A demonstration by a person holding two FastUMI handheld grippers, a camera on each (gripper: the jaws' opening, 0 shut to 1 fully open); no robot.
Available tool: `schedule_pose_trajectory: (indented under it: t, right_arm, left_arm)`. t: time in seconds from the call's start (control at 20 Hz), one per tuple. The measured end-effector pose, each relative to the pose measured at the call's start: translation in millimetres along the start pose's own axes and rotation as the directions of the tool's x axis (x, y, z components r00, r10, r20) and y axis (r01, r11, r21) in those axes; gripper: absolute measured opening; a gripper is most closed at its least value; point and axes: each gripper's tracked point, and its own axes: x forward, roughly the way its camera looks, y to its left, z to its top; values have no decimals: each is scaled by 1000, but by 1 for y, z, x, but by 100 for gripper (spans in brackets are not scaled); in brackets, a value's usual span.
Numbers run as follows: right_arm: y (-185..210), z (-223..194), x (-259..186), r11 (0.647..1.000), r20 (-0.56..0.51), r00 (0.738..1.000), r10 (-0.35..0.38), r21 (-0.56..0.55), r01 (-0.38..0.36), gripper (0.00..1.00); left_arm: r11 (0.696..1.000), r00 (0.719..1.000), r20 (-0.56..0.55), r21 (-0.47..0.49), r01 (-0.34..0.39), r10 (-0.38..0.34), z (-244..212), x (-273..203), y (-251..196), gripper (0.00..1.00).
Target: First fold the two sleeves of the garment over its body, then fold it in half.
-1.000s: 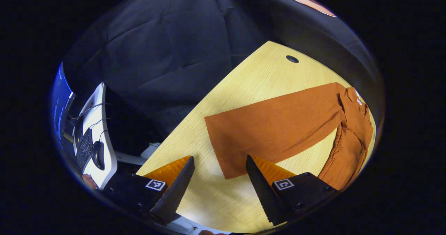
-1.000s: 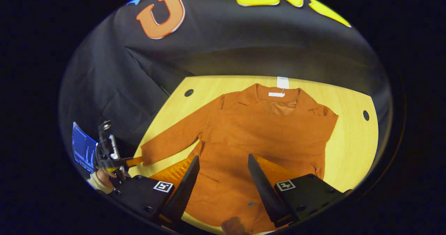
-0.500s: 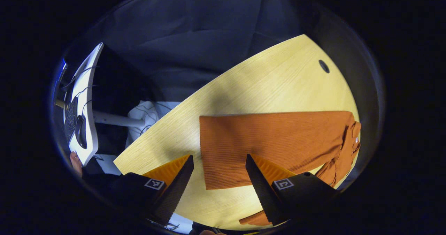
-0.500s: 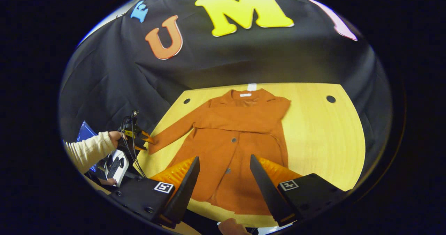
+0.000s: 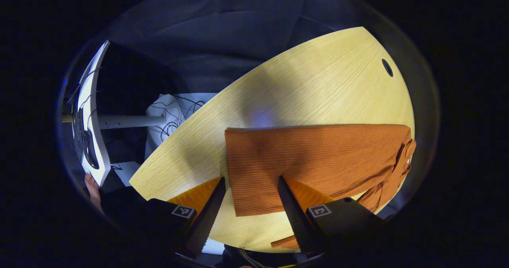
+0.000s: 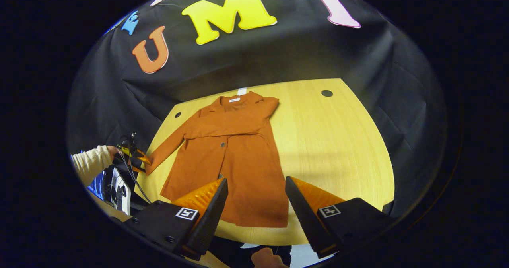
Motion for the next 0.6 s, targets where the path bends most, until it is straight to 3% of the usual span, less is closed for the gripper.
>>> schedule_pose_trajectory:
  t: [0.05,0.1,0.2,0.25,0.4,0.6]
  right_arm:
    - [-3,-4,-3,1000,4,1000,-11,9,11,94]
    - [-7,-5,-4,1000,5,1000,-20,18,19,94]
    - [-13,-6,-5,999,-5,999,-31,36,32,94]
    - [-18,-8,-7,998,-15,999,-41,40,42,94]
    - [-28,-10,-12,998,-21,998,-55,33,56,94]
    - [-43,-22,-14,995,-35,997,-70,67,72,94]
  left_arm:
    - [1000,1000,-10,-2,0,0,0,0,0,93]
    - [1000,1000,-19,-8,4,-4,1,0,0,84]
    - [999,1000,-26,-33,12,-13,1,1,0,58]
    - [998,999,-27,-50,27,-28,0,1,-3,54]
    - [997,997,-16,-30,71,-72,-2,1,-12,12]
    - [999,1000,6,25,25,-25,-3,-13,-15,6]
